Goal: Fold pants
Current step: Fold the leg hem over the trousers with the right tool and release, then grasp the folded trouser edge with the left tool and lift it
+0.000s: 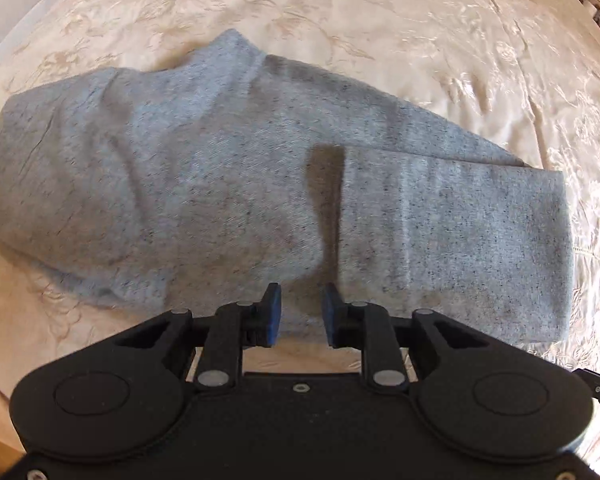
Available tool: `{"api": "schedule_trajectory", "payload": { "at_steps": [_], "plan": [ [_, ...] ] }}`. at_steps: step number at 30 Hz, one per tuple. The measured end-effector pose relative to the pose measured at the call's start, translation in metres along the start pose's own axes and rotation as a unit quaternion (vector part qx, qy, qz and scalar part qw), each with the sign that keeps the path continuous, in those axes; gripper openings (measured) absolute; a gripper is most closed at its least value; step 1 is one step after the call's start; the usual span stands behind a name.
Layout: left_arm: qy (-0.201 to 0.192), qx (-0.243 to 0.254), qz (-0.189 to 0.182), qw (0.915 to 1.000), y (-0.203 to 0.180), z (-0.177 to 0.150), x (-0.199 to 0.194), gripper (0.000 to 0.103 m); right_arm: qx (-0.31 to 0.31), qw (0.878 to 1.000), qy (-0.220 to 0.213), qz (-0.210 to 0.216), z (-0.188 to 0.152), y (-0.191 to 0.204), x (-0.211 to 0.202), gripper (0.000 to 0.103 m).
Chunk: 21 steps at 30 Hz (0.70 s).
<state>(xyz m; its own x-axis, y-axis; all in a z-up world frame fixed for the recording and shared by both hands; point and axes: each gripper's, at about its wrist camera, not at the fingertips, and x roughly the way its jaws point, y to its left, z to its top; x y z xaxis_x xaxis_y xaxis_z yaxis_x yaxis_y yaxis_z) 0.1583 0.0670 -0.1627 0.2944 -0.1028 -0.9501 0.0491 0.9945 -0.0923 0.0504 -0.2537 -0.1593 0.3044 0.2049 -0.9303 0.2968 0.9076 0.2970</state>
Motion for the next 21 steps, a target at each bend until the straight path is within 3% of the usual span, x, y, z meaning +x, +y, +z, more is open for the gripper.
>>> {"api": "schedule_trajectory", "payload": {
  "at_steps": [5, 13, 21],
  "plan": [
    [0.001, -0.04, 0.025, 0.9989, 0.042, -0.016, -0.02, 0.031, -0.001, 1.0, -0.014, 0.014, 0.007, 0.012, -0.006, 0.026],
    [-0.029, -0.094, 0.052, 0.9938, 0.128, -0.008, -0.051, 0.031, -0.036, 0.997, -0.032, 0.059, 0.019, 0.089, -0.001, 0.029],
    [-0.058, -0.08, 0.038, 0.9944, 0.208, 0.029, -0.06, 0.032, -0.063, 0.995, -0.023, 0.07, 0.011, 0.183, 0.011, 0.031]
  ]
}}
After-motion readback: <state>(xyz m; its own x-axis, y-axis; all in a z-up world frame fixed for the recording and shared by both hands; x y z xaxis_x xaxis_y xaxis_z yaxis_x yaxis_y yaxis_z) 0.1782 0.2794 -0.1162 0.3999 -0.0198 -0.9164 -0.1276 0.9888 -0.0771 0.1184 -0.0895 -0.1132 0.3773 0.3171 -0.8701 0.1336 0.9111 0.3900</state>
